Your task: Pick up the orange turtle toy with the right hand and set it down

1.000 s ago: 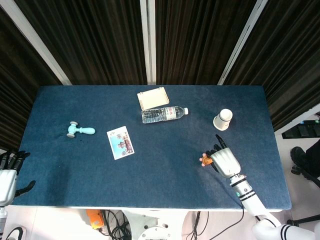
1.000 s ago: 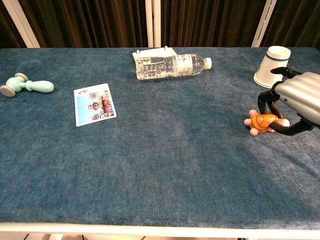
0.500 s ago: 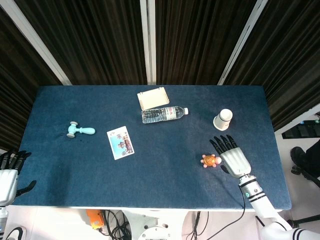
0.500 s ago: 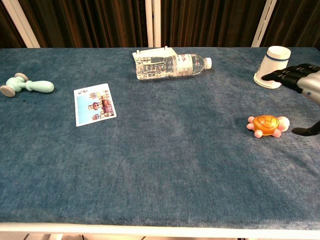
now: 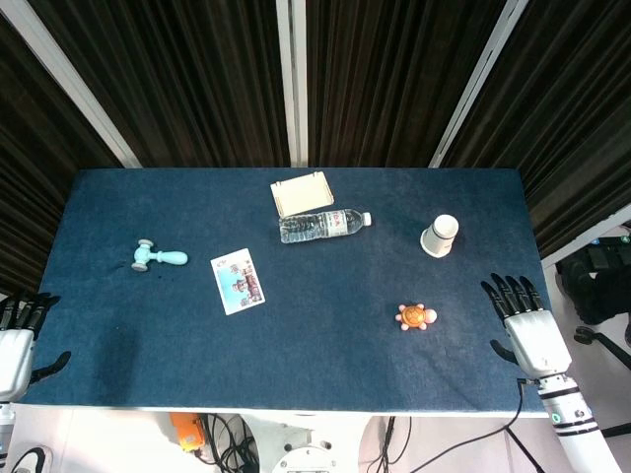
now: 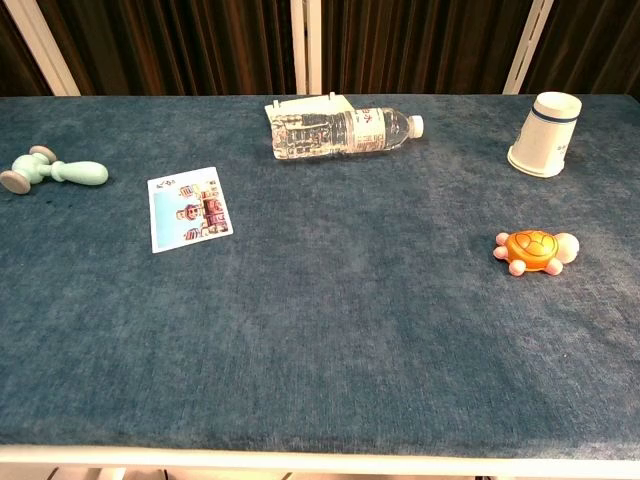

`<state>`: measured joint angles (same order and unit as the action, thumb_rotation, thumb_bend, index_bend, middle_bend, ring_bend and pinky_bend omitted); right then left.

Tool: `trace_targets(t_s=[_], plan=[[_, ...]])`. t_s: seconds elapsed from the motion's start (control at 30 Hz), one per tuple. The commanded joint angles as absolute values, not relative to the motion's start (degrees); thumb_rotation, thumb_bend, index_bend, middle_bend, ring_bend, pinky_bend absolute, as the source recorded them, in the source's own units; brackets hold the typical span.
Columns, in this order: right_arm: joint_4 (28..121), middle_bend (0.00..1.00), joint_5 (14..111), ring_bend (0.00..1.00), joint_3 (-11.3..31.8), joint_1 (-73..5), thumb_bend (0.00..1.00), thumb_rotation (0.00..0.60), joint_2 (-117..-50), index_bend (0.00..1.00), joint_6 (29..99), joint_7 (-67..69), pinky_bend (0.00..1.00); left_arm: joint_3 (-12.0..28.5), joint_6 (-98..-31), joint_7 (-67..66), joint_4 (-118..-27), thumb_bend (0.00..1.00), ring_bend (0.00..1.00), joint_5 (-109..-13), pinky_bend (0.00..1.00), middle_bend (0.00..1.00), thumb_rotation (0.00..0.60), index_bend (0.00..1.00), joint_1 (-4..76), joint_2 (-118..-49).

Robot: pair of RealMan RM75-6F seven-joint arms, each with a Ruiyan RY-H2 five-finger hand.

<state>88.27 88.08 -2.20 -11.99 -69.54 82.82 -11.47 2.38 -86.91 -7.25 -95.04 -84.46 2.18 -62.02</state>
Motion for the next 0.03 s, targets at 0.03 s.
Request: trace_targets(t_s=[0.03], plan=[[89.6,0.00,87.0,0.00,-1.7,-10.9,0.07,0.600,-68.5,0.00,83.7,-10.9,0.00,2.3,-86.9,-7.1,-94.9,0.16,0.00,-84.5,0.10,0.13,0.600,0.19,2.2,-62.0]])
